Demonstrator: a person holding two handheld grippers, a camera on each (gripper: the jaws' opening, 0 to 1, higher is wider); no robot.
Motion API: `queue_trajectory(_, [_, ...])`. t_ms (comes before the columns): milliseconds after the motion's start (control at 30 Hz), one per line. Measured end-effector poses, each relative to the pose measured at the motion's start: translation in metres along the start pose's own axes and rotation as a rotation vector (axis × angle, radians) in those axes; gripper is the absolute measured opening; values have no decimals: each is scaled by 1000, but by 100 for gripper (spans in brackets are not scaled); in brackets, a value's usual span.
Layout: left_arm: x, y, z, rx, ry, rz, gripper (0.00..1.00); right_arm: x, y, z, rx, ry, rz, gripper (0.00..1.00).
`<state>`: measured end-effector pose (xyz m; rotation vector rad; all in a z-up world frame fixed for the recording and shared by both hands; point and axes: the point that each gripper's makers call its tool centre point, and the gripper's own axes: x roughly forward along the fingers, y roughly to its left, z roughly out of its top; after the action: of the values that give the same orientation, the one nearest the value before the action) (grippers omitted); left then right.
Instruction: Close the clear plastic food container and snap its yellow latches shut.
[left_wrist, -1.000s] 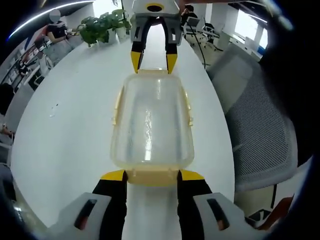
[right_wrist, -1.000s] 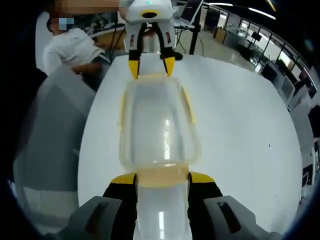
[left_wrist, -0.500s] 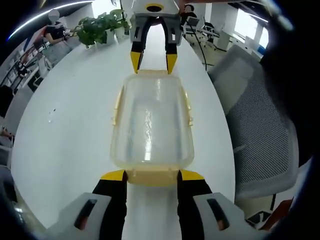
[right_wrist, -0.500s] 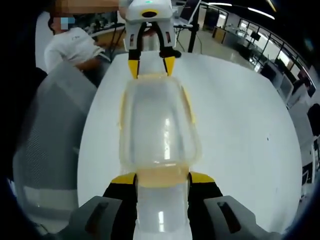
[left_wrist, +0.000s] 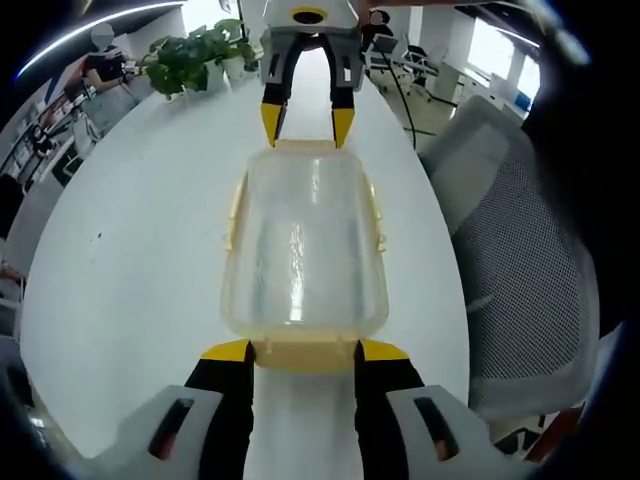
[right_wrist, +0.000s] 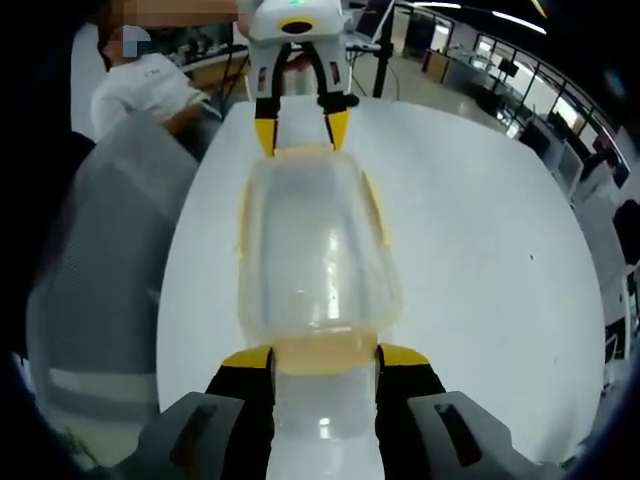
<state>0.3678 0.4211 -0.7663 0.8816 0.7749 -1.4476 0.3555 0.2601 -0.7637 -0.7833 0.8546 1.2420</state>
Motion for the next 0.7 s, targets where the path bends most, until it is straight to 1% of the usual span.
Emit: queue_trajectory(700, [16, 0, 25, 1, 5, -5, 38, -12, -2, -28, 9, 0, -2, 38])
